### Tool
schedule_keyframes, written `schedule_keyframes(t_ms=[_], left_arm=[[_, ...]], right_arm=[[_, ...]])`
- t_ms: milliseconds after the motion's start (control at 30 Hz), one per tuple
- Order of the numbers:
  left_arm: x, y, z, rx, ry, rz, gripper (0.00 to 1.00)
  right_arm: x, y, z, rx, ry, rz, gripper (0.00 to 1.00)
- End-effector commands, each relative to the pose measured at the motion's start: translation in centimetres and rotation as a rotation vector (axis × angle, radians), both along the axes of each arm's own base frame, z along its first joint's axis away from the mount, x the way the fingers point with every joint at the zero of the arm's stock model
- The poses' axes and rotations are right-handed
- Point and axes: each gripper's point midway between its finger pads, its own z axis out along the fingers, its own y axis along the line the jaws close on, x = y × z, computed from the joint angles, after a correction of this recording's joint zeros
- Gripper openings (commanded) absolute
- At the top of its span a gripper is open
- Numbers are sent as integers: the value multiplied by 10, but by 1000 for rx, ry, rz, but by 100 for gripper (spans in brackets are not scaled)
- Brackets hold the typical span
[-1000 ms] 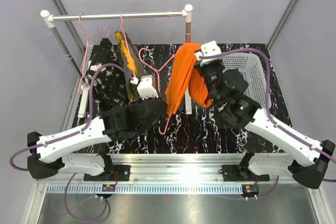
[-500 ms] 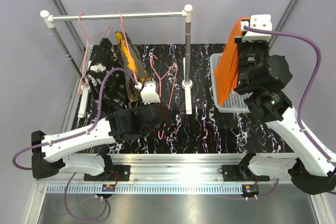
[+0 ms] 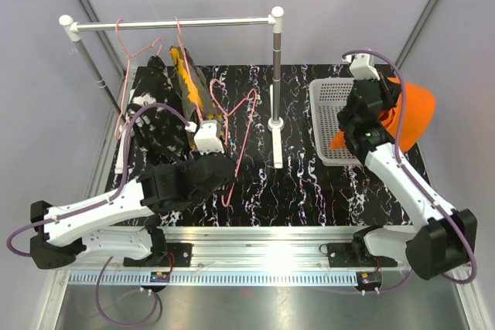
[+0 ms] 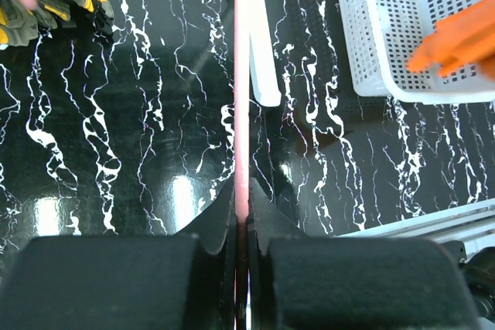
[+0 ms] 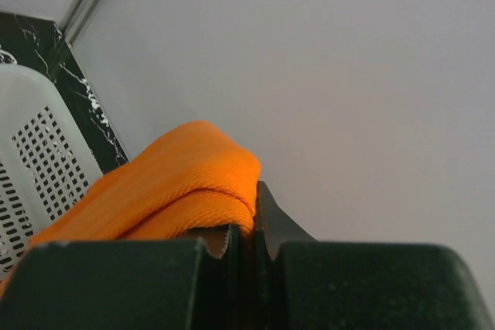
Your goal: Remove the trousers from the hanger
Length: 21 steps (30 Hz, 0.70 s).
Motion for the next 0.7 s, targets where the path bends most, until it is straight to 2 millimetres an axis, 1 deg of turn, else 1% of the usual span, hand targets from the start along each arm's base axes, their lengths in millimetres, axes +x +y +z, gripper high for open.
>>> schedule_keyframes(t_ms=[0,33,67,133,167,200,233,267,300,333,400,500,533,567,600,633,667], left_arm=[[4,7,8,-8,-43,16,0],[4,7,8,-10,-45,15,0],[4,8,8,-7,-47,13,0],[3,10,5,-4,-45,10,0],[3,10,5,-6,-46,9,0],[2,12,3,-1,-45,10,0],[2,13,3,-1,-46,11,0],[2,13,4,-1,-47,10,0],[2,15,3,5,-50,12,0],[2,16,4,7,-51,13,0],[3,17,3,17,-53,14,0],[3,19,6,20,-57,16,0],[2,20,5,26,-56,17,0],[2,21,7,22,-59,18,0],[2,23,7,25,-58,18,0],[1,25,7,28,-58,19,0],[1,27,11,23,-63,19,0]], right_arm=[[1,-6,26,87,-218,-32,0],[8,-4,21,85,-217,-26,0],[22,1,6,67,-174,-24,0],[38,7,-10,50,-130,-27,0],[54,12,-26,38,-88,-36,0],[60,13,-34,32,-66,-51,0],[72,19,-53,20,-24,-55,0],[78,24,-55,22,-19,-51,0],[86,33,-63,18,-1,-25,0],[95,39,-77,12,29,-18,0],[104,48,-82,10,36,-10,0],[122,59,-102,6,82,-6,0],[130,63,-120,0,130,-3,0],[136,66,-118,12,128,3,1],[141,69,-123,19,142,13,4],[142,71,-140,37,199,16,8],[146,74,-133,72,186,21,36]])
